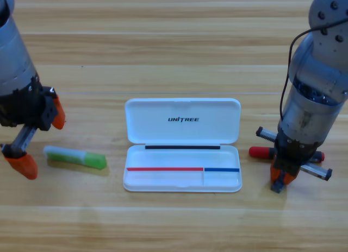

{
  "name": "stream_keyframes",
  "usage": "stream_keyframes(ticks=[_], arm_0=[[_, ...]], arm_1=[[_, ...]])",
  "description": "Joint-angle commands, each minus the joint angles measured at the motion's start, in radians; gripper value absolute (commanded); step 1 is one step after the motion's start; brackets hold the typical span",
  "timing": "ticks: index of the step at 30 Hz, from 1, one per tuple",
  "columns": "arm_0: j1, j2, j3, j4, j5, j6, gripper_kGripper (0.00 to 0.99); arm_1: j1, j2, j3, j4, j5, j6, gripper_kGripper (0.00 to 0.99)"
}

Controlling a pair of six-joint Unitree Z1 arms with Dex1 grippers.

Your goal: Clean up eraser and pencils

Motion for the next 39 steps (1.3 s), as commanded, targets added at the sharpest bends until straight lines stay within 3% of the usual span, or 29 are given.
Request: stream_keyframes(ticks=[1, 4, 7, 10, 12, 14, 23, 30, 39], arm_0=[[0.025, 0.052, 0.021, -0.027, 0.009, 0.008, 0.983], [0.026, 0.078, 0.027, -0.055, 0.008, 0.008, 0.98], [0.026, 0.105, 0.03, -0.089, 0.006, 0.007, 0.977], [0.025, 0.131, 0.038, -0.128, 0.006, 0.004, 0.977], [0.028, 0.149, 0.047, -0.158, 0.006, 0.002, 0.977], [0.032, 0.161, 0.059, -0.196, 0.008, -0.001, 0.976], [0.075, 0.207, 0.097, -0.299, 0.014, -0.004, 0.976], [0.105, 0.21, 0.133, -0.348, 0.02, -0.003, 0.962], [0.106, 0.221, 0.185, -0.4, 0.02, 0.004, 0.917]], arm_1=[[-0.019, 0.014, 0.025, 0.006, 0.086, -0.077, 0.0], [-0.014, -0.028, -0.04, 0.07, 0.117, -0.219, 0.0], [0.006, -0.058, -0.17, 0.196, 0.102, -0.477, 0.0], [0.033, -0.061, -0.308, 0.294, 0.163, -1.084, 0.0], [0.058, -0.045, -0.409, 0.414, 0.105, -1.229, 0.0], [0.076, -0.026, -0.463, 0.474, 0.036, -1.308, 0.0], [0.109, 0.072, -0.52, 0.486, -0.07, -1.726, 0.0], [0.139, 0.093, -0.526, 0.485, 0.047, -1.848, 0.0], [0.148, 0.136, -0.525, 0.478, 0.076, -1.945, 0.0]])
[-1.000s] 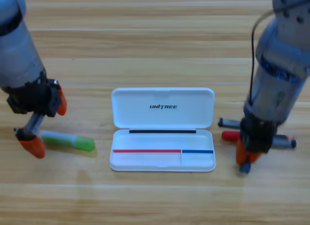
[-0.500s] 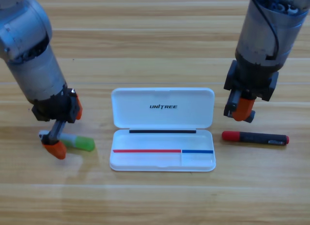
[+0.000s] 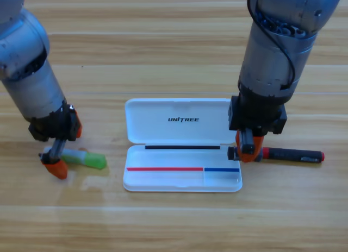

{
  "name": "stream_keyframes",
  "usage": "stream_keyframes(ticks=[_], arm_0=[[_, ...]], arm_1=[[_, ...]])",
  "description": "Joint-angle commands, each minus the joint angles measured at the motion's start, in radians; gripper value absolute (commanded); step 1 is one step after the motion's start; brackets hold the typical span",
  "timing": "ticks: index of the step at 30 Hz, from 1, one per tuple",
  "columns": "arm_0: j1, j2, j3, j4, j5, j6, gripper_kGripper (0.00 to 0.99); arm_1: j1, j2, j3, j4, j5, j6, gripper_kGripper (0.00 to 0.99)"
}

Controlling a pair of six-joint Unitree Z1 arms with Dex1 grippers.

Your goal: Clean up eraser and pencils

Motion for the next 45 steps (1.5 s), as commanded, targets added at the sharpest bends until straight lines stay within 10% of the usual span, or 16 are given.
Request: stream_keyframes(ticks=[1, 21, 27, 45], arm_0=[[0.016, 0.044, 0.042, -0.038, 0.009, 0.002, 0.916], [0.013, 0.056, 0.063, -0.069, 0.016, 0.065, 0.502], [0.007, 0.046, 0.054, -0.069, 0.038, 0.086, 0.009], [-0.002, 0.0, -0.001, 0.034, 0.045, 0.025, 0.0]], arm_1=[[0.031, 0.102, -0.001, 0.005, 0.008, -0.052, 0.0], [0.037, 0.193, -0.056, -0.05, 0.012, -0.145, 0.0], [0.037, 0.226, -0.067, -0.065, 0.008, -0.144, 0.0], [0.035, 0.249, -0.08, -0.073, -0.015, -0.144, 0.0]])
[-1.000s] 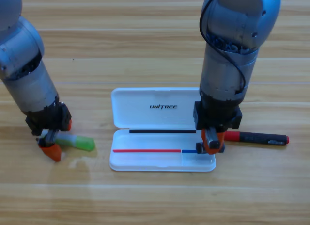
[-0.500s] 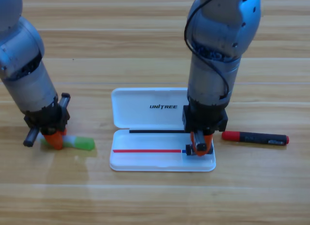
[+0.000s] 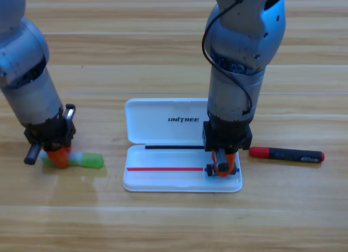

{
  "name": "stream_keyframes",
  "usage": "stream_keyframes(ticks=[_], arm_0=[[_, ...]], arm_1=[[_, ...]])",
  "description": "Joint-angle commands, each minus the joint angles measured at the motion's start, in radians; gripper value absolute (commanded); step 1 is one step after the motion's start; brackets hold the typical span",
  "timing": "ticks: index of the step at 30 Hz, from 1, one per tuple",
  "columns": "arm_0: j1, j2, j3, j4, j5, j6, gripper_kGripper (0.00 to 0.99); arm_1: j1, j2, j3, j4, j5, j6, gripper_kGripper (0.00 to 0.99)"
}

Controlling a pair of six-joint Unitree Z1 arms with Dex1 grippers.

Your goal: Clean up eraser and pencils

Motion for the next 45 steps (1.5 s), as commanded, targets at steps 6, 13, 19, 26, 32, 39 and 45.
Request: stream_keyframes(ticks=[6, 13, 19, 26, 32, 39, 45], arm_0=[[-0.002, -0.053, -0.11, 0.174, 0.019, -0.009, 0.0], [-0.002, -0.107, -0.186, 0.295, 0.027, -0.019, 0.0], [-0.022, -0.138, -0.275, 0.413, 0.027, -0.04, 0.0], [-0.102, -0.139, -0.436, 0.553, 0.025, -0.109, 0.0], [-0.175, -0.101, -0.532, 0.608, 0.025, -0.169, 0.0], [-0.251, -0.03, -0.583, 0.611, 0.008, -0.241, 0.0], [-0.309, 0.045, -0.621, 0.605, -0.021, -0.292, 0.0]], arm_1=[[0.029, 0.068, -0.008, -0.02, -0.031, -0.006, 0.0], [0.029, 0.048, 0.003, -0.02, -0.029, -0.005, 0.762], [0.029, 0.009, 0.029, -0.018, -0.025, -0.005, 0.807], [0.029, -0.212, 0.162, -0.003, -0.012, -0.008, 0.834], [-0.034, -0.32, 0.285, -0.006, -0.049, -0.028, 0.834], [-0.175, -0.244, 0.373, -0.111, -0.095, -0.071, 0.834], [-0.238, -0.155, 0.373, -0.181, -0.103, -0.137, 0.868]])
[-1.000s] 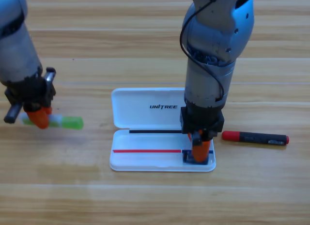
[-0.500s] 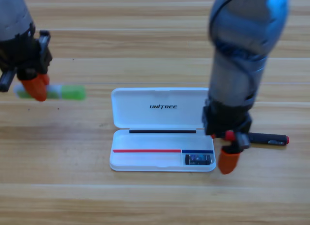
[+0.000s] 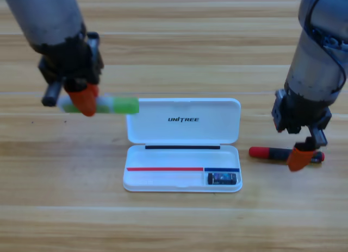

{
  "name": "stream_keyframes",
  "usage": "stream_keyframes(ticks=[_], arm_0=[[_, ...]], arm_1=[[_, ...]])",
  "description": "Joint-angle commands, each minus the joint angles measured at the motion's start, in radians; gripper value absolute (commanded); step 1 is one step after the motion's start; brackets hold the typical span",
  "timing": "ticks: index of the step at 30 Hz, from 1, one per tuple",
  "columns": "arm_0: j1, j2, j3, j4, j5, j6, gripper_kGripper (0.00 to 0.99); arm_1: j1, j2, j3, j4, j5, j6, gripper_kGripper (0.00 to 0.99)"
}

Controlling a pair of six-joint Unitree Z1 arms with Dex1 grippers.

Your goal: Clean up eraser and pencils

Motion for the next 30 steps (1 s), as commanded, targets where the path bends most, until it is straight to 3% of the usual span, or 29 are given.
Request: stream_keyframes(ticks=[1, 4, 10, 22, 26, 27, 30], arm_0=[[-0.084, 0.115, -0.033, 0.003, -0.035, -0.048, 0.0], [-0.107, 0.158, -0.062, 0.0, -0.05, -0.062, 0.0], [-0.134, 0.236, -0.101, -0.01, -0.069, -0.08, 0.0], [-0.135, 0.347, -0.096, -0.095, -0.078, -0.094, 0.0], [-0.137, 0.367, -0.082, -0.127, -0.078, -0.097, 0.0], [-0.135, 0.37, -0.079, -0.133, -0.078, -0.099, 0.0], [-0.135, 0.376, -0.076, -0.141, -0.078, -0.103, 0.0]], arm_1=[[-0.103, 0.127, 0.023, -0.059, -0.015, -0.047, 0.899], [-0.106, 0.144, 0.014, -0.061, -0.001, -0.065, 0.96], [-0.107, 0.175, 0.009, -0.061, 0.036, -0.099, 0.963], [-0.124, 0.256, -0.014, -0.072, 0.03, -0.157, 0.905], [-0.123, 0.262, -0.016, -0.072, 0.033, -0.166, 0.742], [-0.124, 0.262, -0.014, -0.07, 0.033, -0.173, 0.646], [-0.124, 0.257, -0.011, -0.069, 0.036, -0.176, 0.16]])
